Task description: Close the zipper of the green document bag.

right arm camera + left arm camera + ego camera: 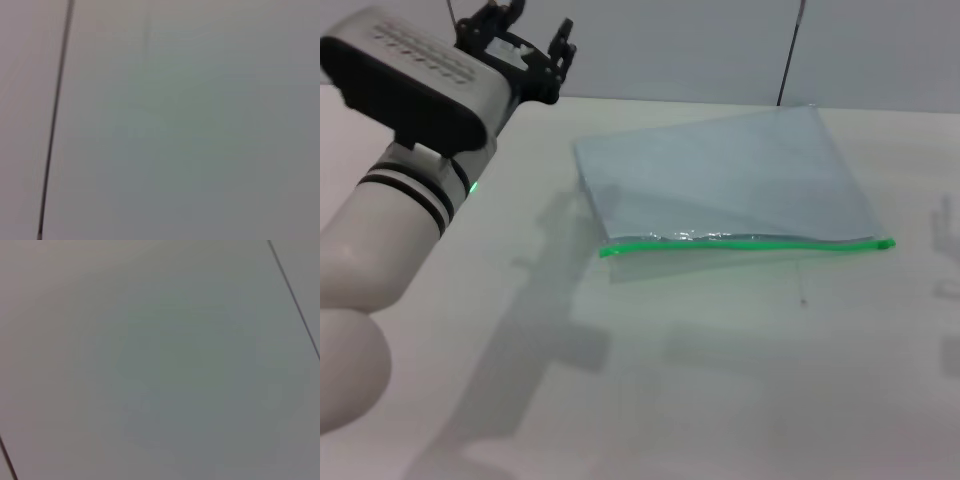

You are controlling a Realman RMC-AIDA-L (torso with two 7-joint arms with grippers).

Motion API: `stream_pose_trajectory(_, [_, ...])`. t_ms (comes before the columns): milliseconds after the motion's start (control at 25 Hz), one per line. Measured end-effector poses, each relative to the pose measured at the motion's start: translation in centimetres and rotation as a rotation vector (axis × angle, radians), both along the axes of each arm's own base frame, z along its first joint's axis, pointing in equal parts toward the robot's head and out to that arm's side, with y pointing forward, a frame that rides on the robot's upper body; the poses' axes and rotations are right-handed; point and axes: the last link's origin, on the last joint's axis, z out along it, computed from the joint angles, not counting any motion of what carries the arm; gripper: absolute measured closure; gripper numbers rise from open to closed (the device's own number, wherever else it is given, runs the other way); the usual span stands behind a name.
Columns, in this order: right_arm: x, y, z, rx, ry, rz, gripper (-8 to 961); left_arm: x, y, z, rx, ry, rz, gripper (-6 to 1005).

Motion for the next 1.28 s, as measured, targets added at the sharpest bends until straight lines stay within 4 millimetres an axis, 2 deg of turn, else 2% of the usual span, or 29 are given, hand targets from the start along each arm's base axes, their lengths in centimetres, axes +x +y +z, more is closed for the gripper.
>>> stream_pose_trajectory(40, [0.6, -0.5, -0.3, 0.015, 0.071, -0.001, 390, 0.1, -0.2, 0.0, 0.001, -0.032, -0.004, 647])
stream_pose_trajectory(200, [1.3, -1.4, -1.4, 0.001, 0.139, 0.007, 325, 0.3, -1.4, -0.4, 0.020, -0.087, -0.027, 483])
stream_pose_trajectory(400, [1.0, -2.9, -2.8, -0.003, 0.116, 0.058, 313, -0.8, -2.9, -0.7, 0.107, -0.101, -0.059, 491])
stream_pose_trajectory(600, [1.2, -4.3, -3.6, 0.014, 0.122, 0.084, 314, -1.6, -4.0, -0.9, 0.167, -0.125, -0.083, 443])
stream_pose_trajectory(880, [1.7, -4.5, -4.5, -0.013, 0.141, 0.048, 314, -2.2, -4.2, -1.4, 0.151, -0.104, -0.066, 443])
stream_pose_trajectory(1280, [1.6, -4.2, -4.5, -0.016, 0.131, 0.056, 314, -2.2, -3.9, -2.1, 0.131, -0.081, -0.076, 443])
